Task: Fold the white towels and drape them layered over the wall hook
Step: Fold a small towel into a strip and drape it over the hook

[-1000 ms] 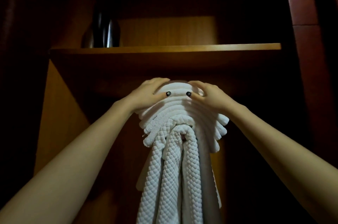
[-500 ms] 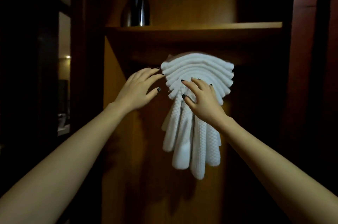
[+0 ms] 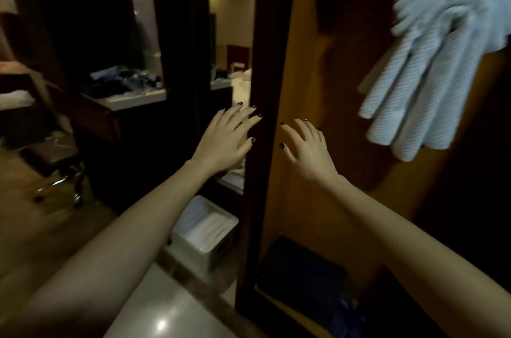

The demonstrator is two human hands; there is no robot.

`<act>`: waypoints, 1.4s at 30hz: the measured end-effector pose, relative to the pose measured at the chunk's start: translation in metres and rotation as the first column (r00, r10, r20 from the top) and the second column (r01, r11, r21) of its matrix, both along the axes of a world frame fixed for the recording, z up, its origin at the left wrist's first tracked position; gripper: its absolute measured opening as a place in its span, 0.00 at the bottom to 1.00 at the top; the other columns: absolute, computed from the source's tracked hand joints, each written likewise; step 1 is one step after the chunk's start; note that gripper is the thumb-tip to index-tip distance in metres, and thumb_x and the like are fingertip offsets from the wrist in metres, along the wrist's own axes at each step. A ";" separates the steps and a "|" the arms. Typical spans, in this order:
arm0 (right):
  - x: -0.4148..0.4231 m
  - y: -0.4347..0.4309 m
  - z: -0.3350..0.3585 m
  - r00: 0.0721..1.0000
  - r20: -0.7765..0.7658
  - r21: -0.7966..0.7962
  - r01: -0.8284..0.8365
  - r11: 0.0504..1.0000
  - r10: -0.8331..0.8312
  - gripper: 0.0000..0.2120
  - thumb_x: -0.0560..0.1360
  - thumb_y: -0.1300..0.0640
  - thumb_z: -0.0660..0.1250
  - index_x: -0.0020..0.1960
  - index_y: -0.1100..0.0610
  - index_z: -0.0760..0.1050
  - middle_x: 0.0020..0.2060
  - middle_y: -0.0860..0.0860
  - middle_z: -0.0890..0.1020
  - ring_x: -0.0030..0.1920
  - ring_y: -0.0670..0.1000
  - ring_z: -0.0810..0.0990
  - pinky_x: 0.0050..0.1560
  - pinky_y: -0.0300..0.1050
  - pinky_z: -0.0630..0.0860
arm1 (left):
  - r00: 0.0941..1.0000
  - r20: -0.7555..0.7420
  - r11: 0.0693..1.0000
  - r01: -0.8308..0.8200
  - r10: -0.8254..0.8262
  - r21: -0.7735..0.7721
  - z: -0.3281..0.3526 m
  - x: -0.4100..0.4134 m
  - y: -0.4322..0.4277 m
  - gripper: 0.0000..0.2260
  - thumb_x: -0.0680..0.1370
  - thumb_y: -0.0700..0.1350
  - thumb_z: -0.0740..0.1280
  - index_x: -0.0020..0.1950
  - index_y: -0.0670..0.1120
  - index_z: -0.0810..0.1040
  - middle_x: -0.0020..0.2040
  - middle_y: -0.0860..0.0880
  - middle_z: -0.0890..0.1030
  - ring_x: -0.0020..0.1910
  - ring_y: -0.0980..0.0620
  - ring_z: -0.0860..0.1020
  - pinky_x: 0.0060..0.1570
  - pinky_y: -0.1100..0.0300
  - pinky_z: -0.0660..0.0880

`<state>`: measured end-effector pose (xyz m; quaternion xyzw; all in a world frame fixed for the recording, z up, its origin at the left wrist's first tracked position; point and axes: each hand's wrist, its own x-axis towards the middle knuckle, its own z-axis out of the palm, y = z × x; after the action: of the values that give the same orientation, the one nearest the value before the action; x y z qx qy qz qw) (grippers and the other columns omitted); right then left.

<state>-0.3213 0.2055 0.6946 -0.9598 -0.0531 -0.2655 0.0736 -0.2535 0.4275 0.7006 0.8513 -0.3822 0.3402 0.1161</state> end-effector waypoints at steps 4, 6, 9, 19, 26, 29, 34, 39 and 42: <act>0.028 0.074 -0.055 0.991 -0.093 0.070 -0.085 0.994 0.092 0.24 0.83 0.48 0.56 0.78 0.50 0.58 0.78 0.55 0.56 0.79 0.57 0.50 0.77 0.59 0.49 | 0.980 -0.152 0.989 -0.137 0.128 -0.048 -0.061 0.003 0.074 0.22 0.81 0.51 0.59 0.75 0.50 0.66 0.76 0.50 0.64 0.77 0.47 0.57 0.75 0.45 0.54; 0.047 0.113 -0.081 0.981 -0.142 0.080 -0.119 0.990 0.130 0.24 0.83 0.48 0.56 0.78 0.51 0.58 0.78 0.56 0.57 0.78 0.57 0.51 0.77 0.58 0.50 | 0.958 -0.206 0.978 -0.207 0.198 -0.023 -0.091 0.009 0.114 0.22 0.81 0.51 0.60 0.75 0.50 0.66 0.76 0.50 0.64 0.77 0.48 0.57 0.75 0.45 0.54; 0.079 0.173 -0.115 0.959 -0.207 0.087 -0.177 0.980 0.191 0.25 0.82 0.50 0.57 0.78 0.53 0.59 0.77 0.57 0.59 0.78 0.58 0.53 0.75 0.59 0.49 | 0.917 -0.270 0.956 -0.291 0.293 0.046 -0.131 0.023 0.177 0.22 0.81 0.50 0.60 0.75 0.49 0.66 0.76 0.49 0.65 0.77 0.47 0.58 0.74 0.46 0.55; 0.186 0.370 -0.218 0.840 -0.394 0.137 -0.347 0.928 0.373 0.25 0.82 0.51 0.58 0.77 0.56 0.60 0.77 0.60 0.57 0.77 0.60 0.54 0.75 0.55 0.53 | 0.764 -0.461 0.884 -0.452 0.451 0.117 -0.233 0.074 0.379 0.22 0.77 0.43 0.67 0.71 0.45 0.72 0.71 0.45 0.72 0.72 0.43 0.67 0.68 0.45 0.65; 0.233 0.472 -0.279 0.748 -0.514 0.180 -0.385 0.905 0.420 0.24 0.82 0.55 0.60 0.76 0.58 0.62 0.76 0.61 0.59 0.76 0.61 0.57 0.75 0.55 0.56 | 0.579 -0.599 0.785 -0.602 0.553 0.143 -0.294 0.089 0.483 0.21 0.81 0.46 0.61 0.74 0.46 0.68 0.75 0.47 0.67 0.75 0.45 0.62 0.72 0.51 0.59; 0.252 0.508 -0.303 0.707 -0.559 0.186 -0.404 0.896 0.434 0.23 0.81 0.55 0.61 0.75 0.58 0.64 0.75 0.62 0.62 0.75 0.62 0.60 0.73 0.57 0.58 | 0.511 -0.650 0.746 -0.653 0.563 0.133 -0.316 0.095 0.518 0.20 0.81 0.45 0.62 0.73 0.45 0.69 0.74 0.46 0.68 0.74 0.45 0.63 0.71 0.51 0.60; 0.293 0.568 -0.345 0.628 -0.633 0.189 -0.442 0.877 0.453 0.22 0.82 0.54 0.60 0.74 0.57 0.65 0.74 0.61 0.64 0.73 0.60 0.62 0.71 0.53 0.60 | 0.380 -0.758 0.680 -0.725 0.530 0.112 -0.351 0.117 0.573 0.21 0.80 0.42 0.63 0.73 0.42 0.68 0.74 0.43 0.68 0.73 0.45 0.64 0.73 0.53 0.59; 0.351 0.637 -0.387 0.515 -0.725 0.218 -0.458 0.862 0.457 0.24 0.82 0.53 0.58 0.77 0.57 0.60 0.76 0.60 0.61 0.76 0.59 0.59 0.73 0.53 0.60 | 0.277 -0.819 0.620 -0.776 0.502 0.118 -0.383 0.168 0.630 0.22 0.79 0.40 0.64 0.73 0.40 0.68 0.73 0.42 0.69 0.72 0.44 0.65 0.72 0.53 0.59; 0.391 0.675 -0.420 0.466 -0.755 0.230 -0.471 0.851 0.462 0.25 0.82 0.52 0.58 0.77 0.57 0.60 0.73 0.60 0.64 0.73 0.60 0.63 0.70 0.55 0.65 | 0.185 -0.849 0.585 -0.793 0.495 0.169 -0.408 0.199 0.664 0.22 0.79 0.41 0.63 0.74 0.41 0.68 0.73 0.42 0.69 0.73 0.44 0.65 0.72 0.52 0.61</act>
<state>0.0695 0.8803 0.2742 -0.9243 -0.2761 0.2144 0.1534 -0.0544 1.0916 0.2922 0.9479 0.1844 -0.0378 0.2570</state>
